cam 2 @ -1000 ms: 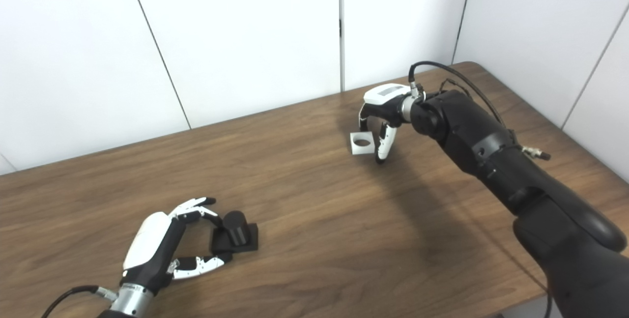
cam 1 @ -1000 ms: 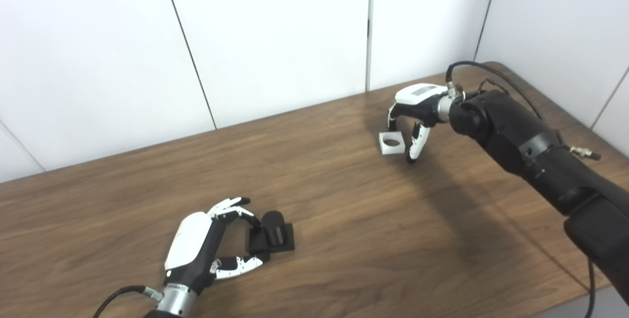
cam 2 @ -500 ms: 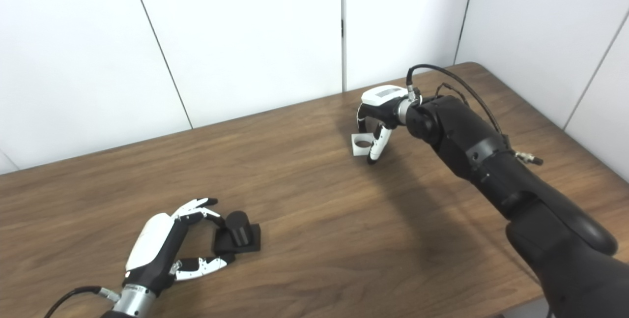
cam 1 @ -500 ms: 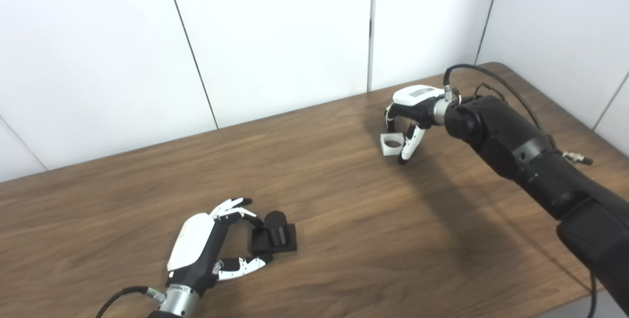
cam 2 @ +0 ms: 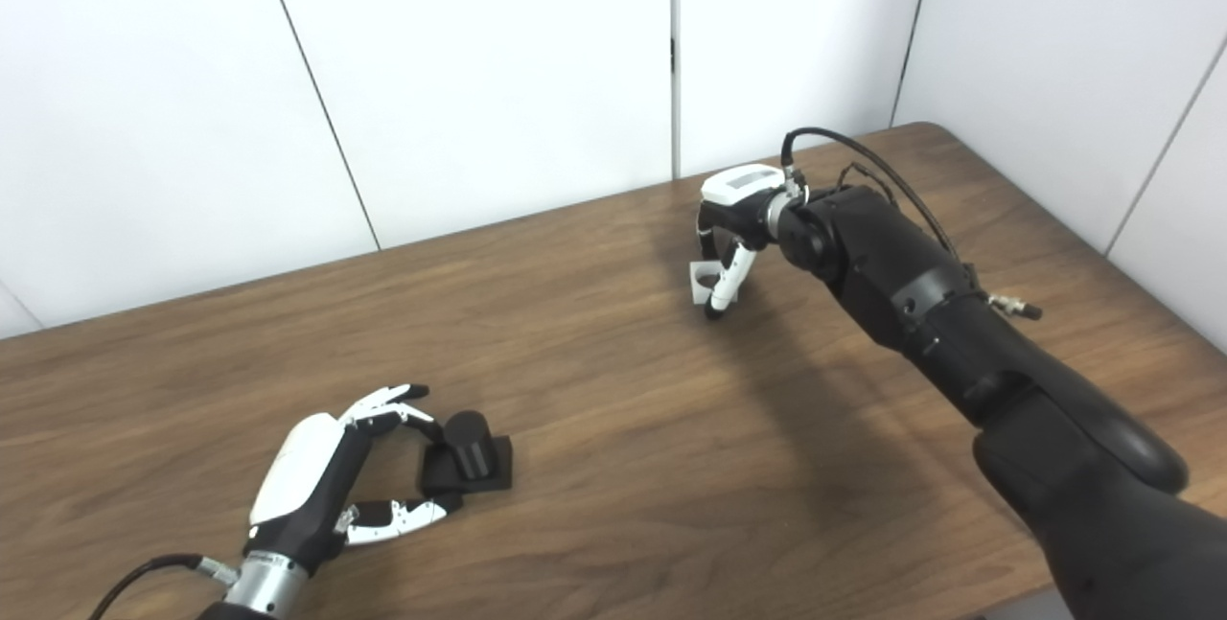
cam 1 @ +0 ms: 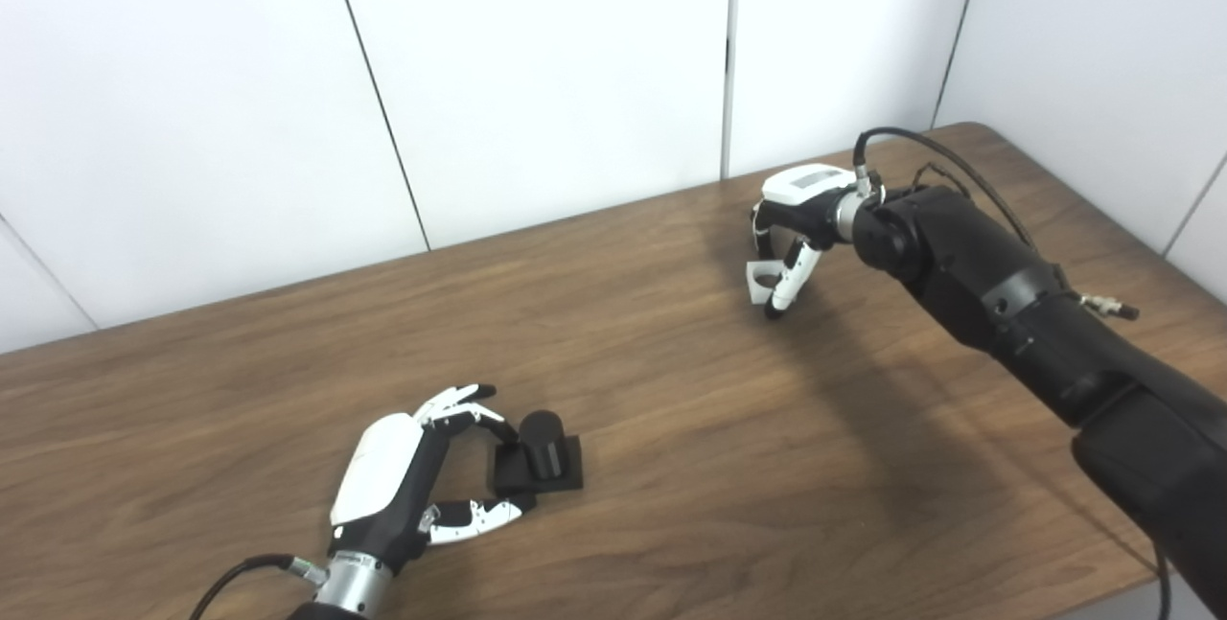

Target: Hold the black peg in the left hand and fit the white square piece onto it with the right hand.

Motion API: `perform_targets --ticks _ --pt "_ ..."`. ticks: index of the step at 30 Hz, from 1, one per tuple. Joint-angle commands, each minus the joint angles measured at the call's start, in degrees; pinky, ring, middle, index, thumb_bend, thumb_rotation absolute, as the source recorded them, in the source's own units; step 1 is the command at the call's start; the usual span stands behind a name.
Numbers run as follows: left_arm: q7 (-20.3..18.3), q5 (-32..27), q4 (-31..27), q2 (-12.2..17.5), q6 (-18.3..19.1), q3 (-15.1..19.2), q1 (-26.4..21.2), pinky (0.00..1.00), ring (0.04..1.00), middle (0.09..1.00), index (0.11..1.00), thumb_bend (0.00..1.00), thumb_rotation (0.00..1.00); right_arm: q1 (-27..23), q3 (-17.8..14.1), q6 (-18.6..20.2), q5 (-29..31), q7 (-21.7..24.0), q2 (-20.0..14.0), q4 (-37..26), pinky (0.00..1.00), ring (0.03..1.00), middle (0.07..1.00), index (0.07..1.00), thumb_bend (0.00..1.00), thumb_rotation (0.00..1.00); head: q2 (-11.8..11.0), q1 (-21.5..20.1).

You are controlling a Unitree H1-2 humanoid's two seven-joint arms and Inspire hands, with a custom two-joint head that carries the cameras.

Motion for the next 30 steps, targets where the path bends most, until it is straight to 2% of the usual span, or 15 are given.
perform_targets --ticks 1,6,18,19,21,25,30 --pt "-2.4 0.4 0.9 1.2 1.6 -0.3 0.2 0.8 0.893 0.86 0.564 0.72 0.23 -1.3 -0.6 0.0 0.4 -1.4 -0.4 -1.0 0.97 0.941 0.896 0.671 0.79 0.35 0.0 0.1" --pt "-2.4 0.7 0.7 1.2 1.7 -0.4 0.2 0.79 0.892 0.859 0.564 0.72 0.23 -0.6 -1.3 -0.9 1.2 -3.7 -0.5 -0.2 0.99 0.937 0.88 0.619 0.75 0.27 0.2 0.3" --pt "-2.3 0.6 0.4 1.4 1.8 0.0 0.2 0.78 0.889 0.857 0.561 0.72 0.22 -0.5 -0.8 -1.4 1.7 -4.9 -1.0 0.1 0.99 0.93 0.87 0.615 0.77 0.23 0.3 0.3" --pt "-2.3 0.7 0.4 1.4 1.8 -0.1 0.2 0.78 0.887 0.856 0.561 0.72 0.21 -0.3 -0.8 -1.9 1.6 -5.7 -1.1 0.2 0.98 0.925 0.864 0.542 0.63 0.19 0.3 0.3" --pt "-2.4 0.7 0.2 1.4 1.9 -0.1 0.2 0.77 0.885 0.855 0.561 0.72 0.21 0.0 -0.6 -3.0 1.1 -7.7 -1.3 0.5 0.96 0.907 0.836 0.495 0.54 0.15 0.4 0.4" --pt "-2.8 0.7 -0.2 1.5 2.3 -0.1 0.3 0.78 0.888 0.857 0.562 0.72 0.21 0.3 -0.1 -4.8 0.3 -10.0 -1.5 1.0 0.95 0.89 0.814 0.485 0.52 0.14 0.5 0.4" --pt "-2.7 0.4 -0.1 1.6 2.1 -0.1 0.5 0.79 0.888 0.856 0.558 0.72 0.21 0.5 -0.3 -5.1 0.4 -11.1 -1.6 1.1 0.96 0.888 0.804 0.484 0.52 0.14 0.6 0.3"
